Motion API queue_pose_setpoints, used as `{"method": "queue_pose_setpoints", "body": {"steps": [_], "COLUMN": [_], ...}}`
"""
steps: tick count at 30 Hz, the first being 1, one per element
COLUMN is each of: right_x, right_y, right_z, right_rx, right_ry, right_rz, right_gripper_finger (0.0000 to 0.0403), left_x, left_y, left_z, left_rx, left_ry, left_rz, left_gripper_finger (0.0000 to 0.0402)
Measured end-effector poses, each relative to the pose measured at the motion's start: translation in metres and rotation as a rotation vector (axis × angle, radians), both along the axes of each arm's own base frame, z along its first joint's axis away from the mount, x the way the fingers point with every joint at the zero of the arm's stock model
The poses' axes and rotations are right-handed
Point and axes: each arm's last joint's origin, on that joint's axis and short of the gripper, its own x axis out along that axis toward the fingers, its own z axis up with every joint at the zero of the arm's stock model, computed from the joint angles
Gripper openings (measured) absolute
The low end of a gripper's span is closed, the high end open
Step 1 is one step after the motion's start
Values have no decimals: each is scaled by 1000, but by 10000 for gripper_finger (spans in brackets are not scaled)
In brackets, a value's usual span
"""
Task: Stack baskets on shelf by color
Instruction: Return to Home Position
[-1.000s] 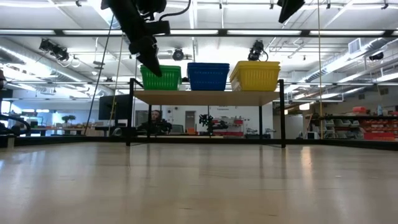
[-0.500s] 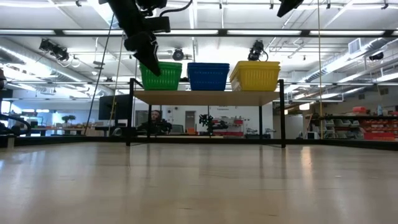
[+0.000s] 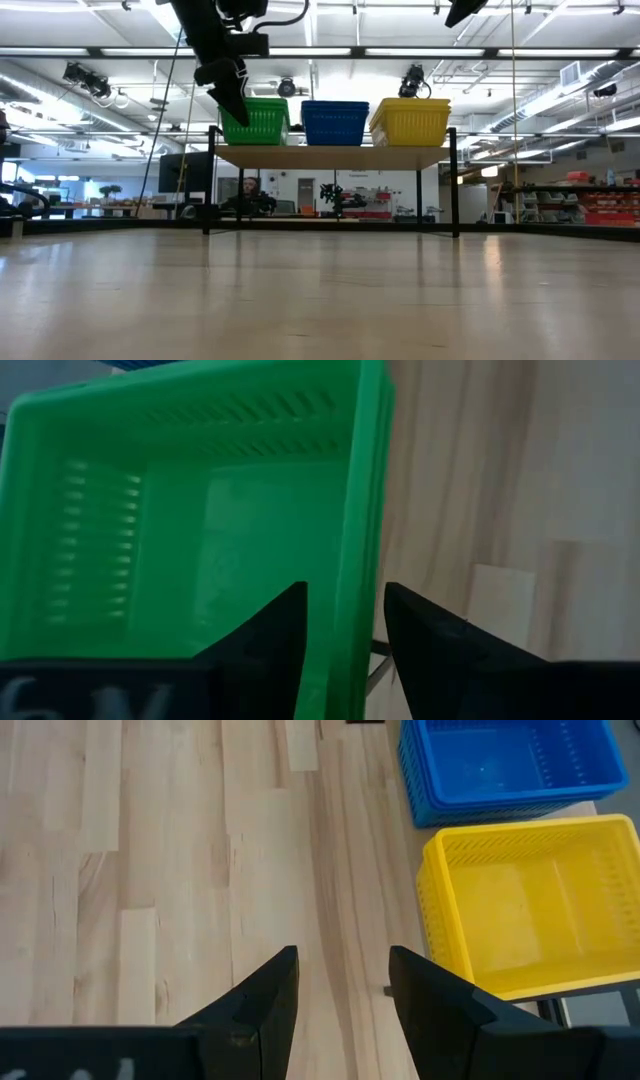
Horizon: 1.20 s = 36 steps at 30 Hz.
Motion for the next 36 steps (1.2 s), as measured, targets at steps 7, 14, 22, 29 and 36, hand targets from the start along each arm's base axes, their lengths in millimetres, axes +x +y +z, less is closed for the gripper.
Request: {"method": "queue_pose_setpoints", "body": {"steps": [7, 14, 22, 29, 36], "right_x": [0, 2, 3, -2, -35], "right_y": [0, 0, 0, 0, 7], "right_z": [0, 1, 3, 7, 27], "right_rx": [0, -3, -4, 22, 21], "right_ry": [-1, -20, -40, -76, -255], "right_rz": [0, 1, -1, -35, -86], "right_gripper_finger": [165, 165, 165, 165, 165], "left_x": [0, -8, -15, -27, -78], "left_y": [0, -4, -13, -26, -41], "left_z": [0, 13, 49, 64, 77], "left_rx": [3, -2, -53, -146, -124], "left_ry": [1, -43, -141, -239, -485], "left_rz": [-5, -20, -16, -64, -47], "left_gripper_finger": [141, 148, 157, 144, 123]}}
